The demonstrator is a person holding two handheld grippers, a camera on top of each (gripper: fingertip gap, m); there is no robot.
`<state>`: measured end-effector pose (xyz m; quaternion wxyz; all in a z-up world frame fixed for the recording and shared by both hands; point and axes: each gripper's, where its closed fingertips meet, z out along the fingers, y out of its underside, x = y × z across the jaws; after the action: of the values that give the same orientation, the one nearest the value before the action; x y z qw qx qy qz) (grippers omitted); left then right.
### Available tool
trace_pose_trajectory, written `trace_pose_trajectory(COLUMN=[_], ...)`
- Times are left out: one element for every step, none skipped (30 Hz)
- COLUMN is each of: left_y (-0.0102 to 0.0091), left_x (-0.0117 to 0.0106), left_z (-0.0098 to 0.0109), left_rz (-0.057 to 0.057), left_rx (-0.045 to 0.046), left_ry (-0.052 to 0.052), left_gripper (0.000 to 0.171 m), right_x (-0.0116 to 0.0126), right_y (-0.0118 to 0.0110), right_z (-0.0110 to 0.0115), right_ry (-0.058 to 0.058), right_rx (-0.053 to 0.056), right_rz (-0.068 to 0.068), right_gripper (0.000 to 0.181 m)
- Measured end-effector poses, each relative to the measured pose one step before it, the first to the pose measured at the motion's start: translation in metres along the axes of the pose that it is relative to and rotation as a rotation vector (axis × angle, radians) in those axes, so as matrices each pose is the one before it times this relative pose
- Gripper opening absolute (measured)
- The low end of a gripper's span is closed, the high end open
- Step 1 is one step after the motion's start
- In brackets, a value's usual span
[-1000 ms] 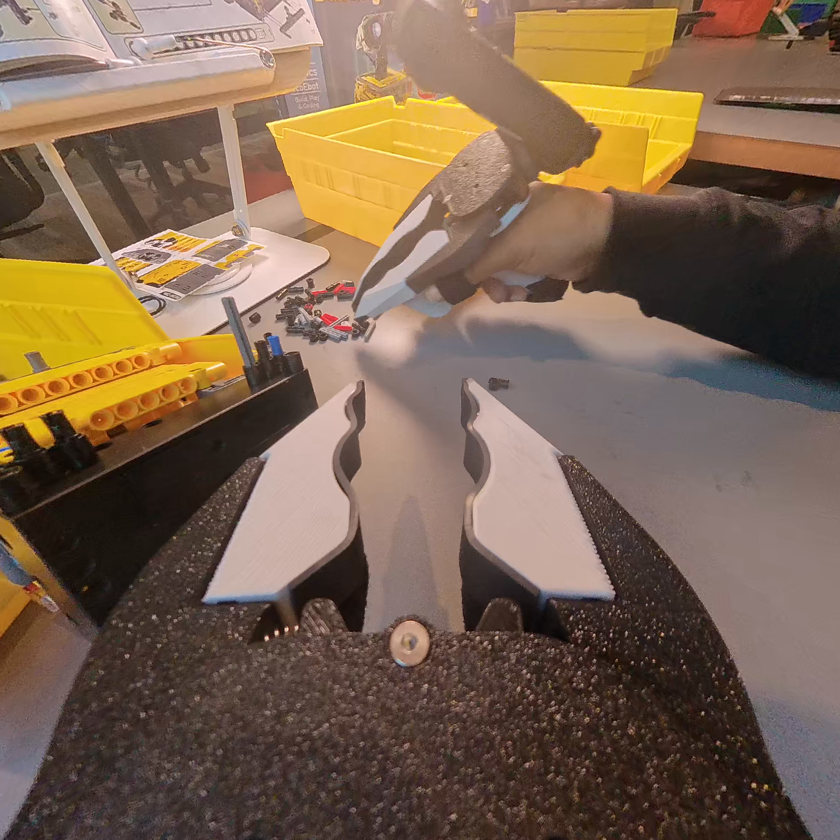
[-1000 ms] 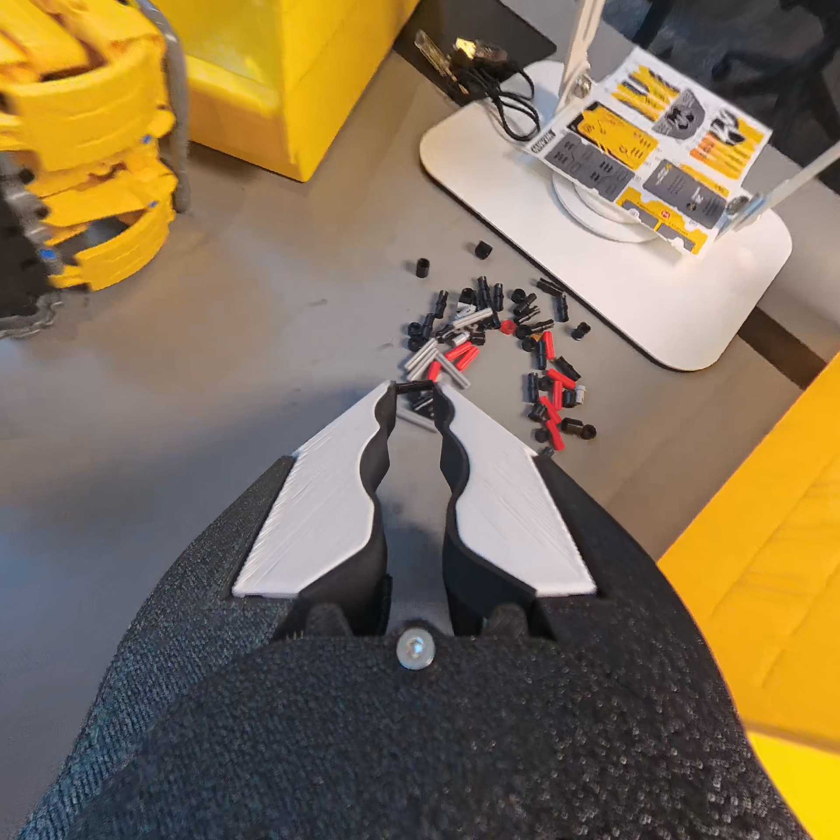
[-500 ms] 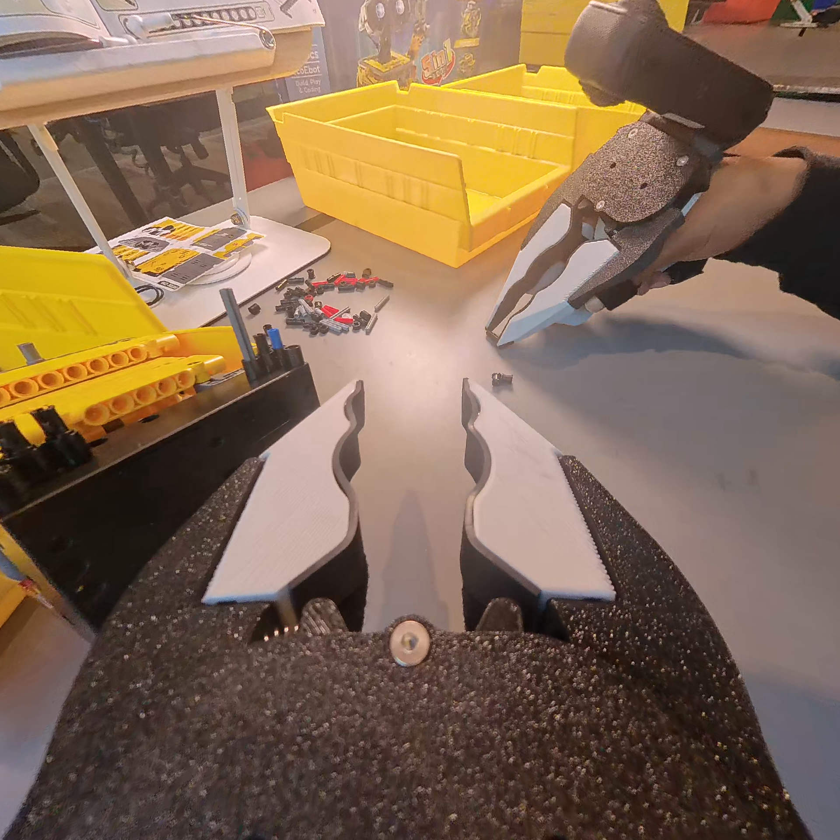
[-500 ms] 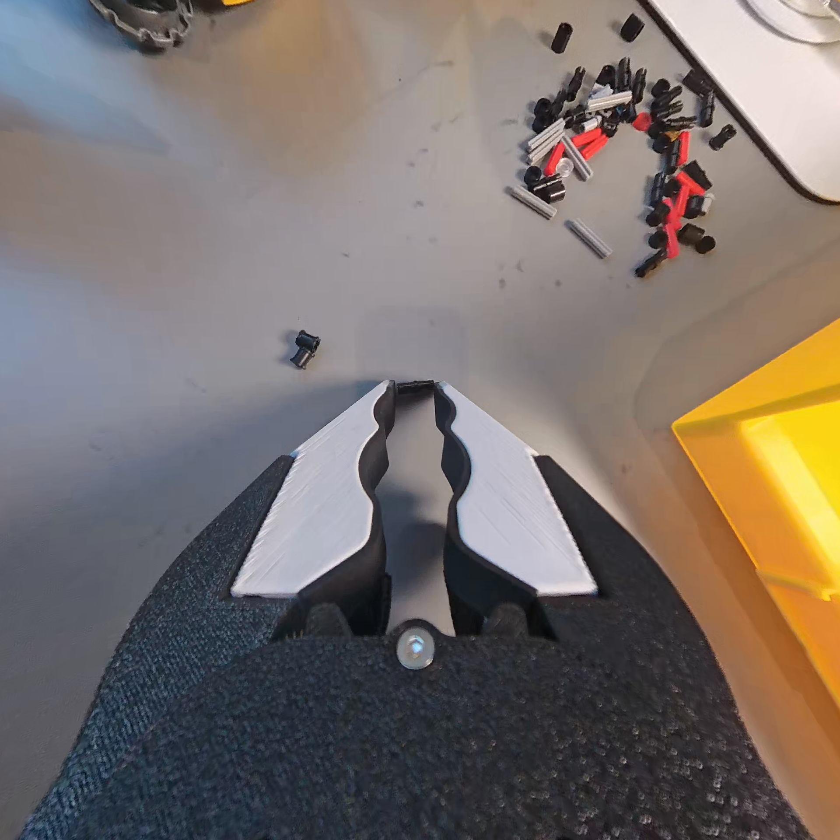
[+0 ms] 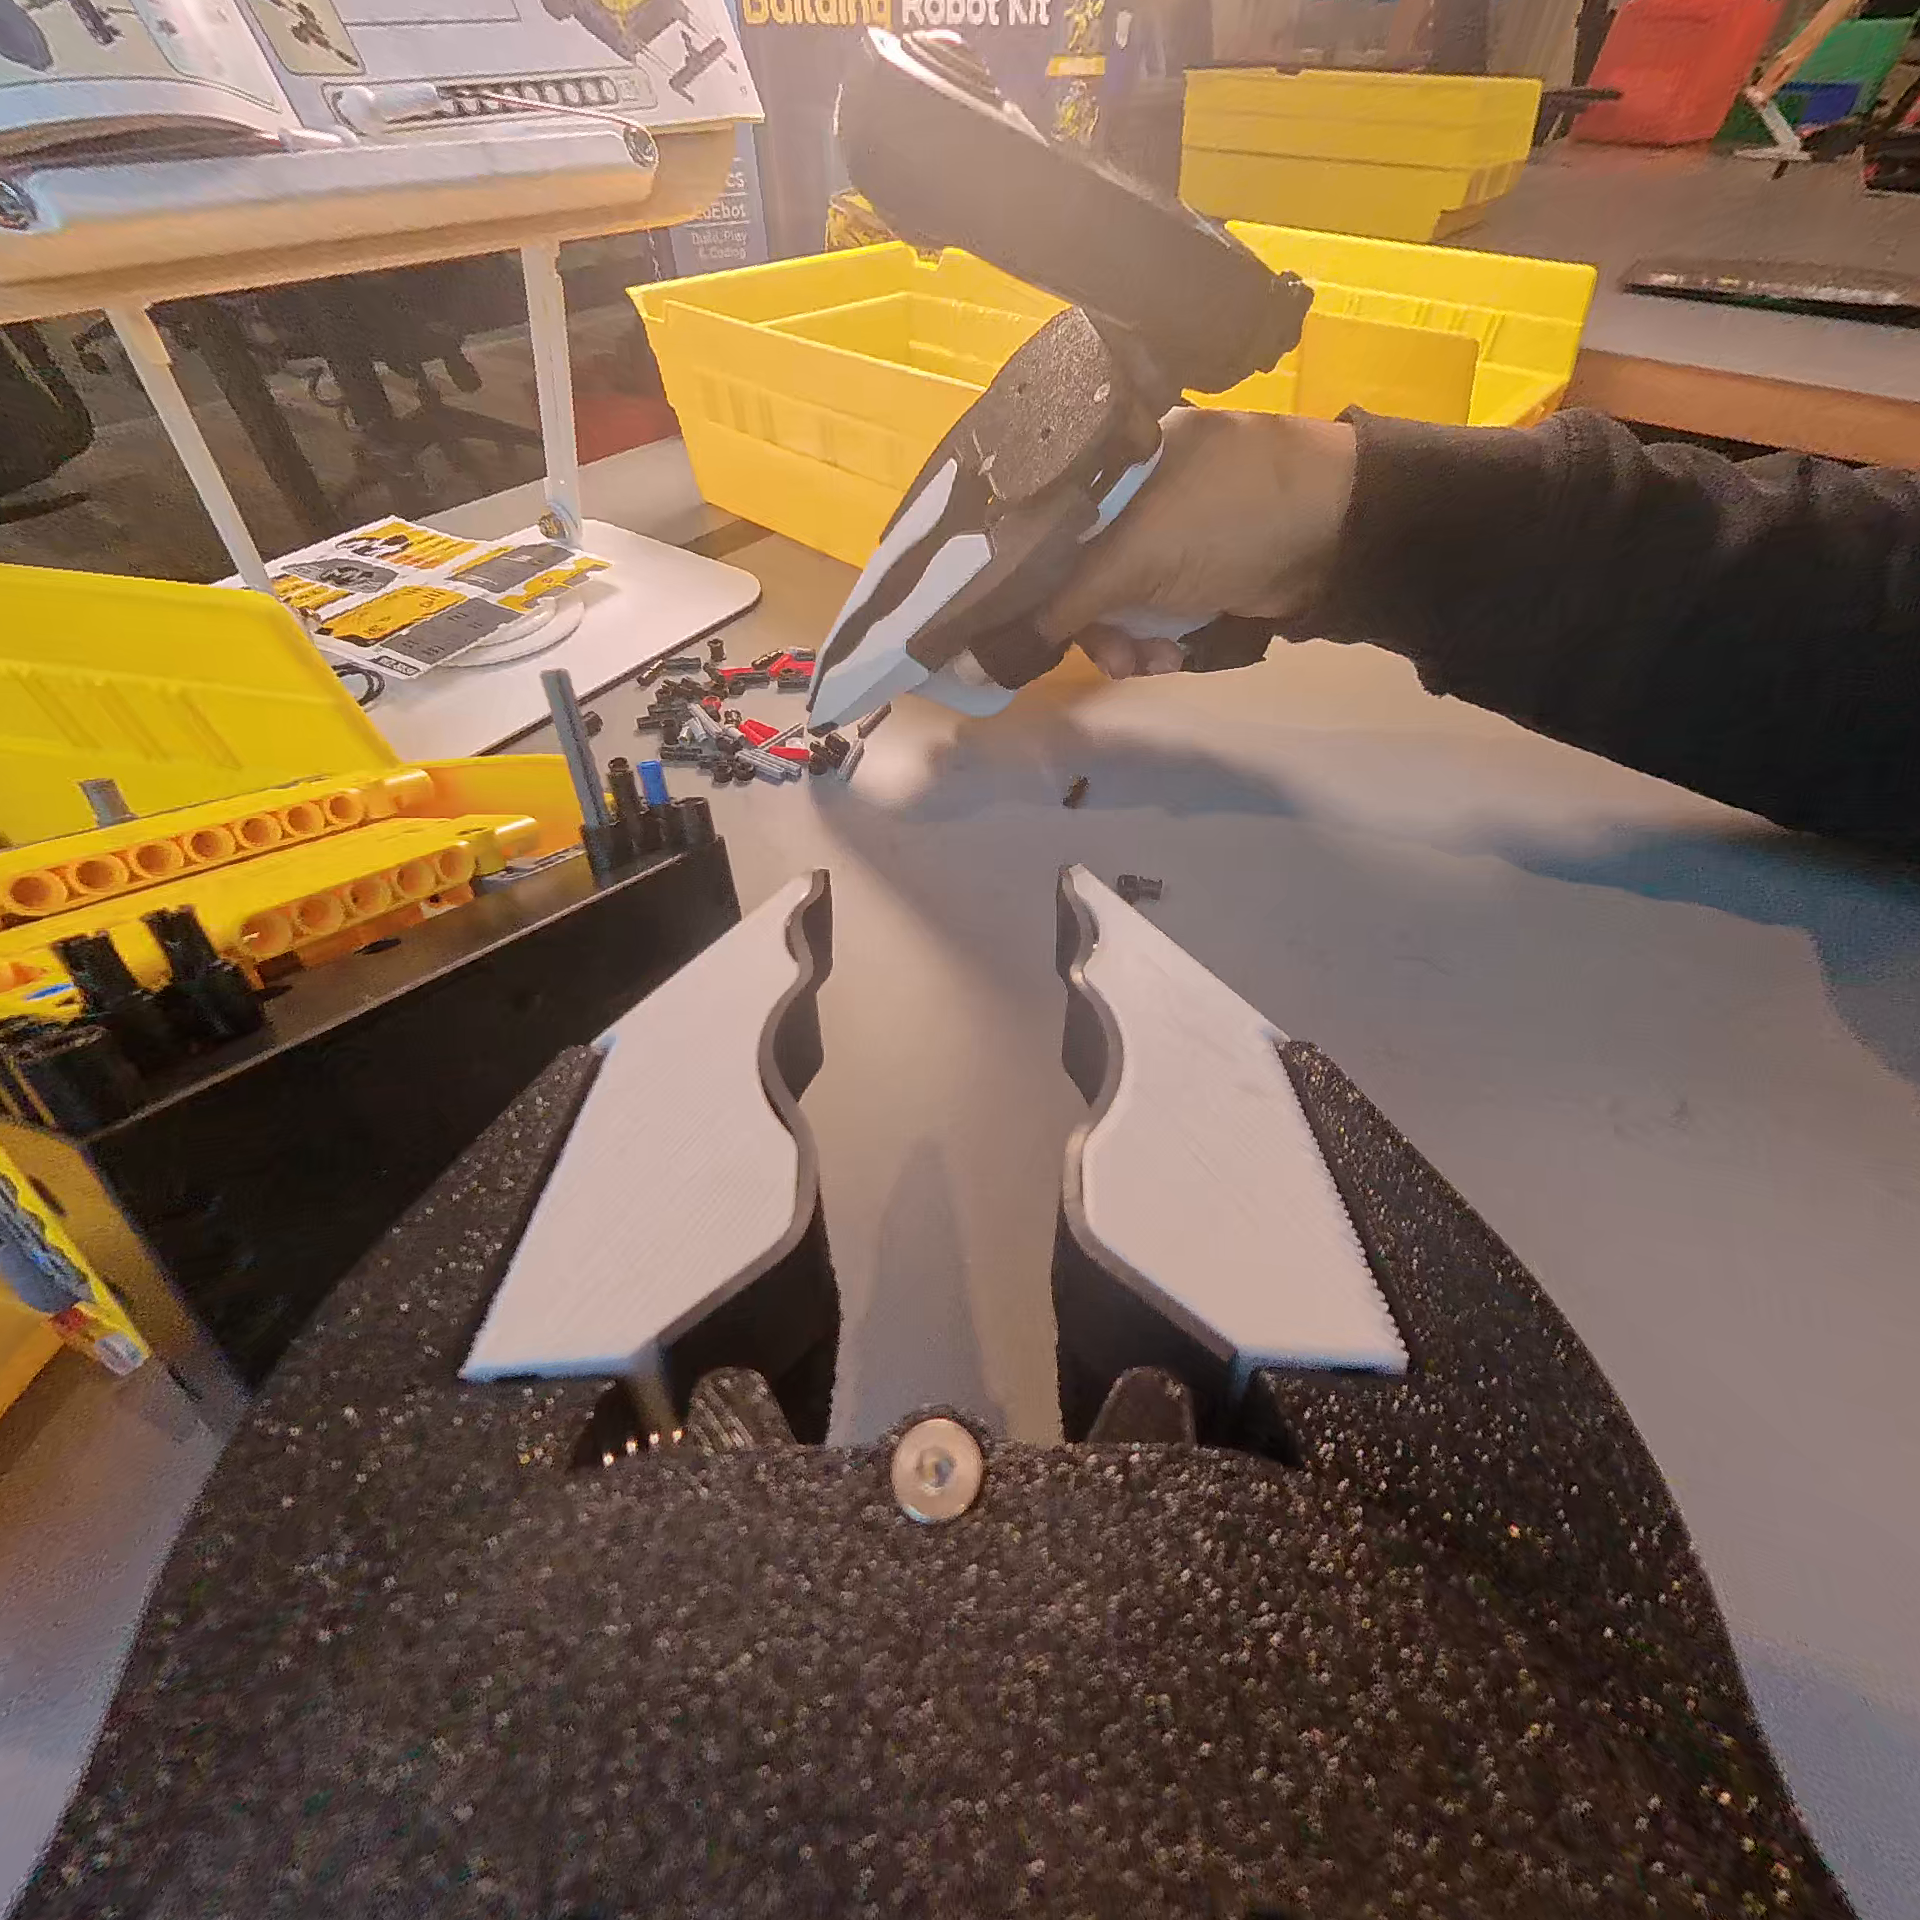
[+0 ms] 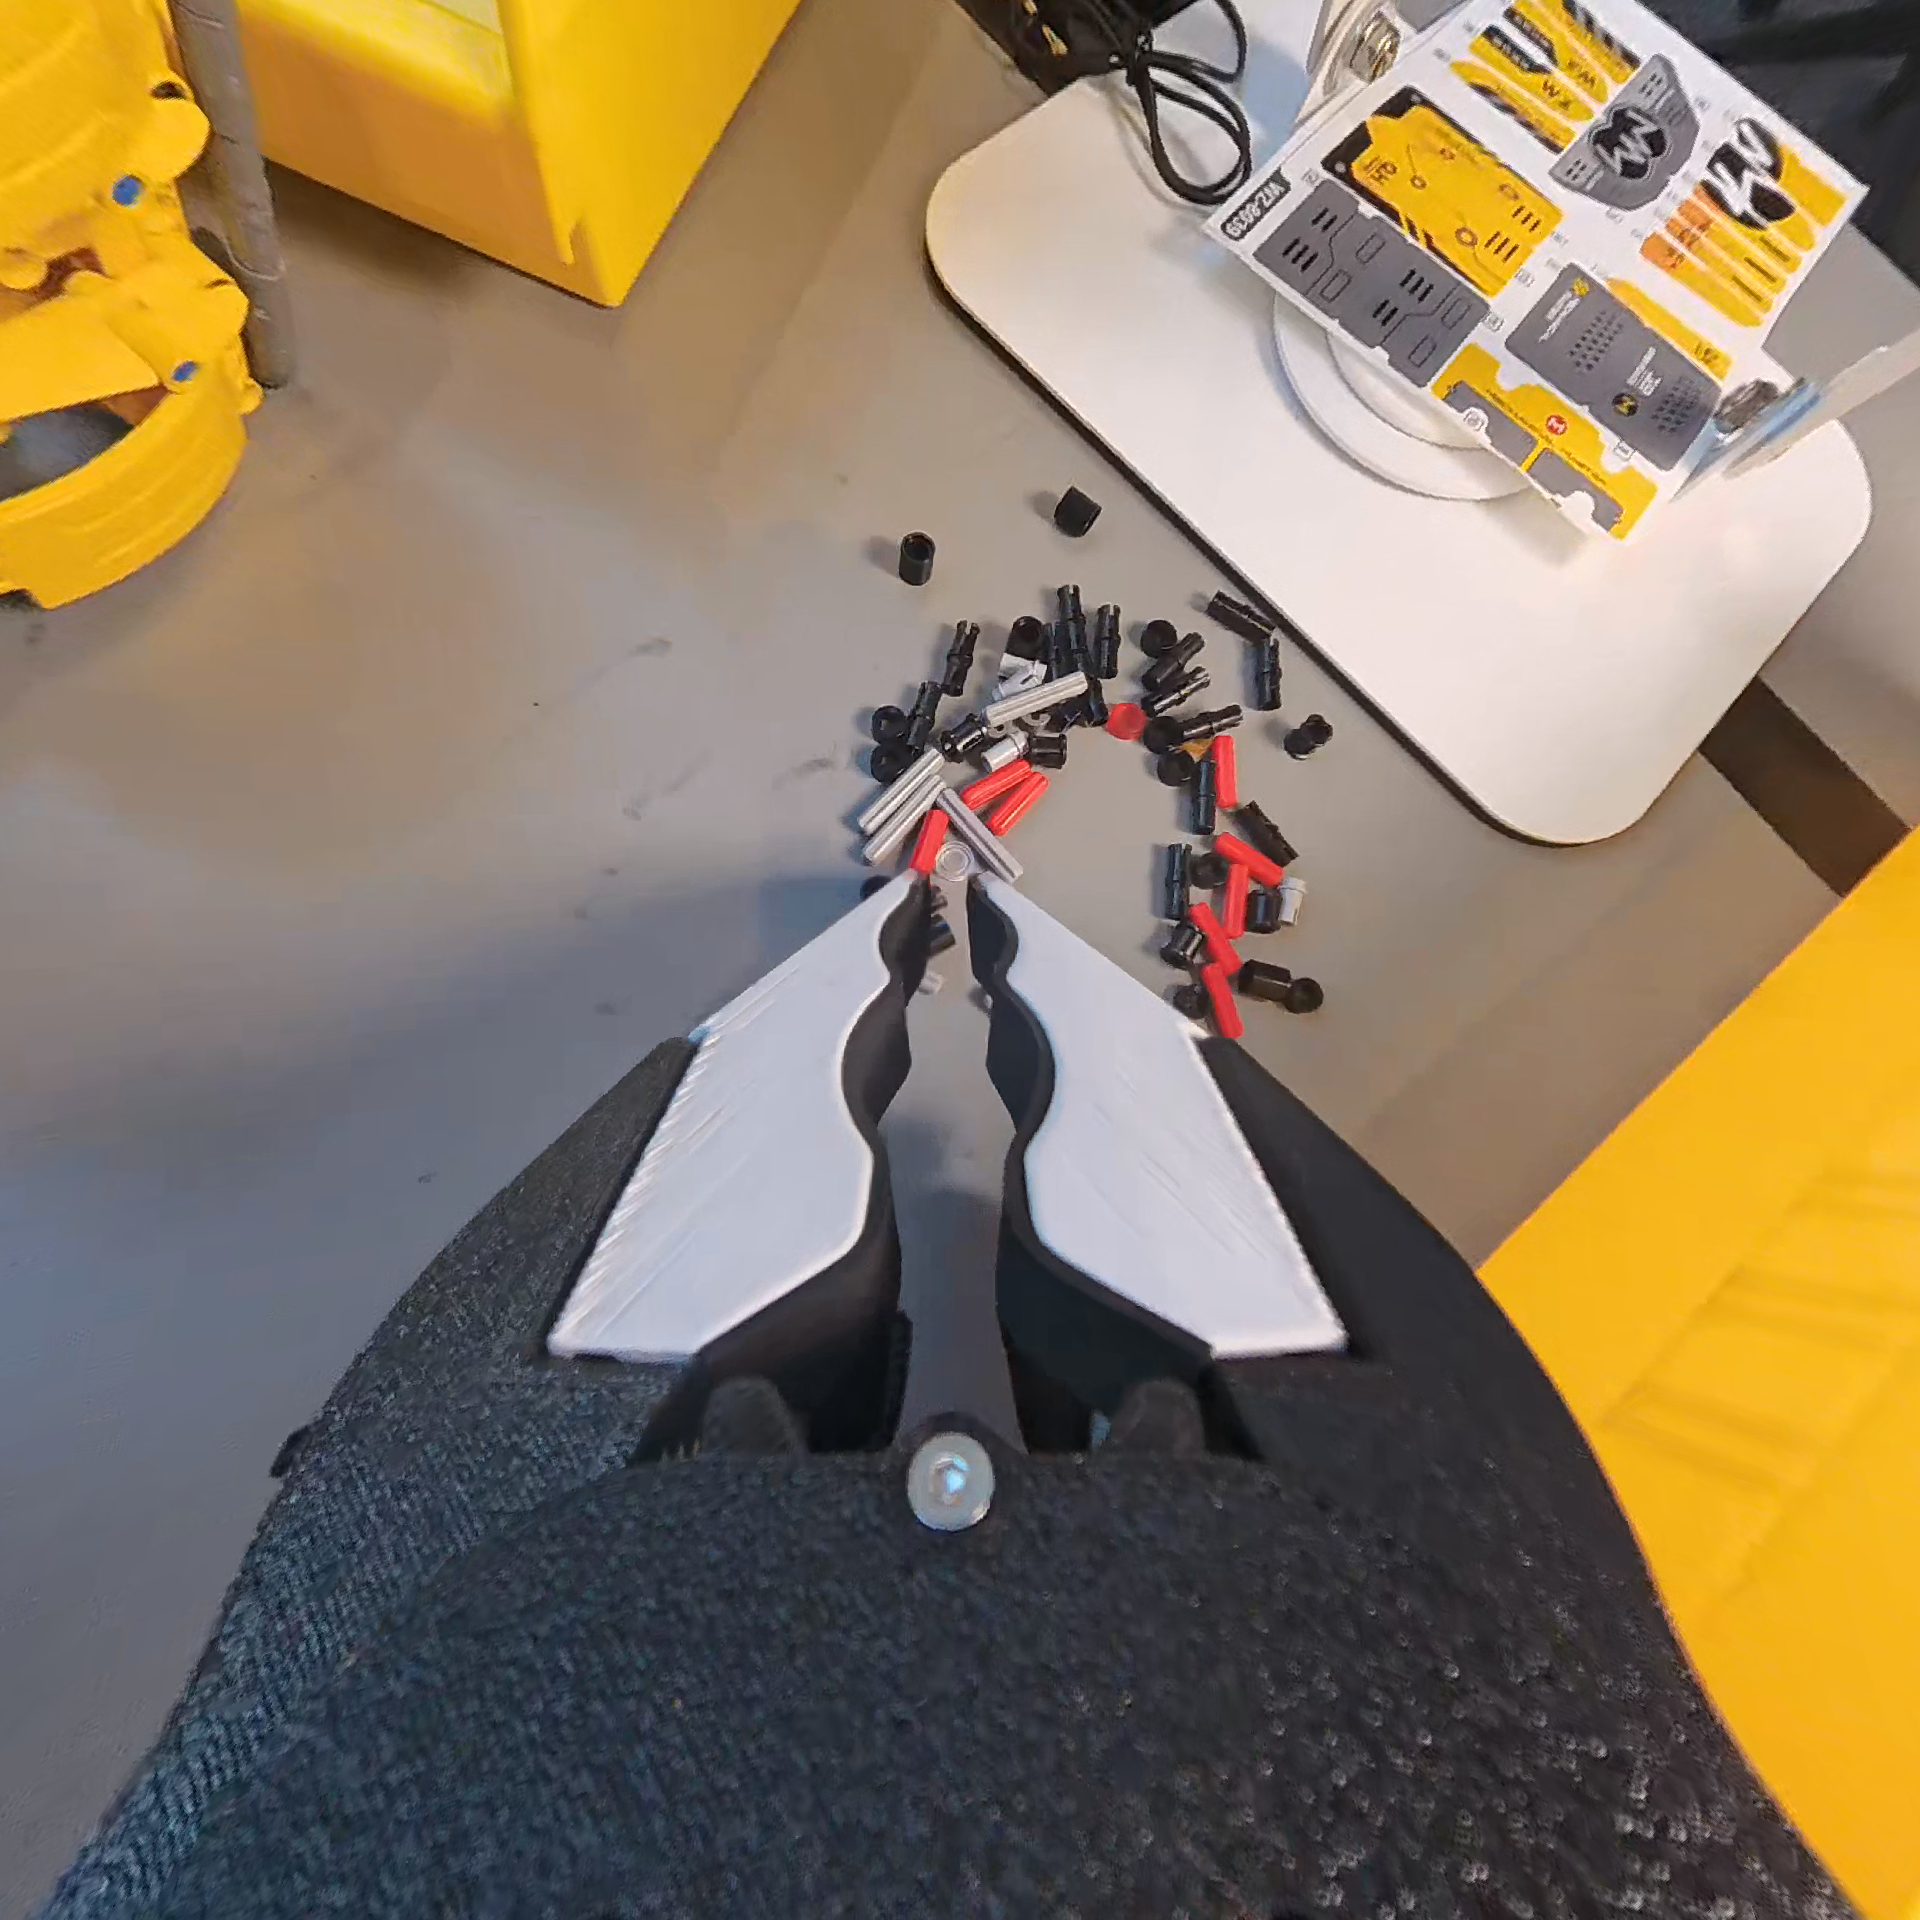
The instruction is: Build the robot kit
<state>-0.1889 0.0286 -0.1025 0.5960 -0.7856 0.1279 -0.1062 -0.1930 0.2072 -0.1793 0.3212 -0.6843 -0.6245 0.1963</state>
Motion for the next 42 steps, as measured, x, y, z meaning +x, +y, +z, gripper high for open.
trace_pose_trajectory(left_y=[-0.00059, -0.00049, -0.00035, -0.00016, -0.00006, -0.00001, 0.00001, 0.00007, 0.00009, 0.00016, 0.00001, -0.00005, -0.00007, -0.00010, -0.00026, -0.00014, -0.00011, 0.00007, 0.00001, 0.00005, 0.00005, 0.00006, 0.00016, 0.00003, -0.00009, -0.00024, -0.00007, -0.00009, 0.00001, -0.00008, -0.00011, -0.00009, -0.00017, -0.00011, -0.00004, 0.00023, 0.00048, 0.00066, 0.00083, 0.00107, 0.00098, 0.00073], left_x=[-0.00030, -0.00023, -0.00014, 0.00000, 0.00011, 0.00014, 0.00022, 0.00023, 0.00015, 0.00008, -0.00010, -0.00007, -0.00016, -0.00028, -0.00026, -0.00029, -0.00028, -0.00013, -0.00004, 0.00017, 0.00016, 0.00006, -0.00001, 0.00001, -0.00014, -0.00015, -0.00018, -0.00014, -0.00024, -0.00011, -0.00025, -0.00006, 0.00001, 0.00005, 0.00027, 0.00035, 0.00038, 0.00045, 0.00030, 0.00022, 0.00008, -0.00012], left_z=[-0.00061, -0.00041, -0.00035, -0.00021, -0.00001, -0.00006, 0.00002, 0.00003, 0.00010, 0.00013, -0.00001, 0.00003, -0.00011, -0.00023, -0.00022, -0.00024, -0.00010, 0.00002, 0.00012, 0.00004, 0.00007, 0.00011, 0.00007, -0.00005, -0.00010, -0.00009, -0.00022, -0.00002, -0.00010, -0.00018, -0.00012, -0.00014, -0.00007, -0.00006, 0.00007, 0.00020, 0.00041, 0.00064, 0.00063, 0.00081, 0.00063, 0.00055], left_rz=[-0.0063, -0.0059, -0.0052, -0.0042, -0.0023, -0.0006, 0.0003, 0.0007, 0.0008, 0.0006, 0.0003, -0.0002, -0.0010, -0.0016, -0.0020, -0.0024, -0.0025, -0.0019, -0.0007, 0.0007, 0.0014, 0.0011, 0.0000, -0.0007, -0.0008, -0.0009, -0.0012, -0.0012, -0.0011, -0.0011, -0.0010, -0.0005, 0.0001, 0.0011, 0.0018, 0.0022, 0.0025, 0.0031, 0.0035, 0.0029, 0.0020, 0.0015], left_rx=[0.00355, 0.00306, 0.00173, 0.00071, 0.00040, 0.00014, -0.00014, -0.00054, -0.00088, -0.00070, -0.00010, 0.00038, 0.00073, 0.00125, 0.00167, 0.00152, 0.00094, 0.00007, -0.00042, -0.00040, -0.00043, -0.00064, -0.00067, -0.00018, 0.00087, 0.00127, 0.00092, 0.00071, 0.00090, 0.00101, 0.00103, 0.00101, 0.00069, 0.00027, -0.00049, -0.00210, -0.00382, -0.00490, -0.00548, -0.00624, -0.00610, -0.00472], left_ry=[0.0025, 0.0030, 0.0029, 0.0026, 0.0026, 0.0020, 0.0010, 0.0007, 0.0004, -0.0002, -0.0005, -0.0006, -0.0005, -0.0006, -0.0007, -0.0004, 0.0001, 0.0004, 0.0005, 0.0002, -0.0002, -0.0001, 0.0002, 0.0004, -0.0003, -0.0005, -0.0003, -0.0002, -0.0004, -0.0005, -0.0005, -0.0005, -0.0001, 0.0000, 0.0001, 0.0007, 0.0012, 0.0005, -0.0004, -0.0008, -0.0011, -0.0017], left_gripper=[0.041, 0.041, 0.041, 0.041, 0.041, 0.041, 0.041, 0.041, 0.041, 0.041, 0.041, 0.041, 0.041, 0.041, 0.041, 0.041, 0.041, 0.041, 0.041, 0.041, 0.041, 0.041, 0.041, 0.041, 0.041, 0.041, 0.041, 0.041, 0.041, 0.041, 0.041, 0.041, 0.041, 0.041, 0.041, 0.041, 0.041, 0.041, 0.041, 0.041, 0.041, 0.041], right_x=[0.00090, 0.00014, 0.00035, 0.00108, 0.00103, 0.00175, 0.00200, 0.00096, -0.00102, -0.00231, -0.00290, -0.00208, -0.00193, -0.00162, -0.00106, -0.00111, -0.00048, 0.00050, 0.00004, -0.00005, -0.00005, -0.00095, -0.00129, -0.00105, -0.00003, 0.00011, 0.00132, -0.00010, -0.00365, -0.00446, -0.00484, -0.00573, -0.00560, -0.00543, -0.00696, -0.00897, -0.00941, -0.00908, -0.00689, -0.00395, -0.00132, -0.00071], right_y=[0.00248, 0.00199, 0.00207, 0.00206, 0.00243, 0.00223, 0.00068, -0.00163, -0.00229, -0.00258, -0.00195, 0.00007, 0.00080, 0.00078, 0.00119, 0.00004, 0.00167, 0.00128, 0.00008, -0.00001, 0.00007, 0.00016, 0.00008, -0.00004, -0.00016, -0.00008, -0.00056, -0.00285, -0.00606, -0.00886, -0.00888, -0.00621, -0.00123, 0.00607, 0.01267, 0.01450, 0.01227, 0.01027, 0.00929, 0.00822, 0.00641, 0.00463], right_z=[0.00062, 0.00032, -0.00013, -0.00030, -0.00038, -0.00065, -0.00088, -0.00133, -0.00105, -0.00034, 0.00042, 0.00112, 0.00136, 0.00122, 0.00118, 0.00064, 0.00085, 0.00097, 0.00044, 0.00013, 0.00006, -0.00004, 0.00010, 0.00016, 0.00012, -0.00002, -0.00037, -0.00198, -0.00534, -0.00883, -0.01140, -0.01244, -0.01200, -0.00998, -0.00750, -0.00495, -0.00249, -0.00062, 0.00069, 0.00142, 0.00148, 0.00163], right_ry=[0.0054, 0.0009, 0.0030, 0.0069, 0.0083, 0.0132, 0.0146, 0.0078, -0.0067, -0.0171, -0.0215, -0.0189, -0.0193, -0.0175, -0.0131, -0.0110, -0.0056, 0.0036, 0.0008, -0.0020, -0.0012, -0.0053, -0.0056, -0.0024, 0.0024, 0.0004, 0.0076, 0.0024, -0.0146, -0.0118, -0.0083, -0.0116, -0.0114, -0.0147, -0.0273, -0.0370, -0.0332, -0.0262, -0.0128, 0.0028, 0.0144, 0.0105], right_rx=[-0.0126, -0.0069, -0.0069, -0.0062, -0.0100, -0.0094, -0.0014, 0.0109, 0.0129, 0.0123, 0.0078, -0.0030, -0.0065, -0.0040, -0.0061, 0.0016, -0.0103, -0.0073, 0.0003, -0.0018, -0.0021, -0.0026, -0.0018, -0.0015, -0.0008, -0.0009, 0.0033, 0.0194, 0.0372, 0.0505, 0.0474, 0.0338, 0.0125, -0.0198, -0.0439, -0.0409, -0.0209, -0.0119, -0.0132, -0.0152, -0.0126, -0.0101], right_rz=[-0.0033, -0.0024, 0.0016, -0.0018, -0.0048, -0.0059, -0.0042, 0.0005, 0.0054, 0.0059, 0.0044, 0.0068, 0.0085, 0.0120, 0.0116, 0.0103, 0.0030, -0.0038, -0.0010, 0.0032, -0.0008, -0.0032, -0.0063, -0.0077, -0.0054, -0.0023, -0.0056, -0.0128, -0.0116, -0.0137, -0.0182, -0.0249, -0.0276, -0.0198, -0.0133, -0.0112, -0.0057, 0.0039, 0.0076, 0.0010, -0.0050, -0.0025], right_gripper=[0.005, 0.004, 0.005, 0.005, 0.005, 0.006, 0.007, 0.007, 0.007, 0.008, 0.010, 0.012, 0.014, 0.015, 0.015, 0.015, 0.015, 0.015, 0.015, 0.015, 0.015, 0.012, 0.008, 0.005, 0.005, 0.005, 0.005, 0.005, 0.005, 0.005, 0.005, 0.005, 0.005, 0.005, 0.005, 0.005, 0.005, 0.005, 0.005, 0.005, 0.005, 0.005])
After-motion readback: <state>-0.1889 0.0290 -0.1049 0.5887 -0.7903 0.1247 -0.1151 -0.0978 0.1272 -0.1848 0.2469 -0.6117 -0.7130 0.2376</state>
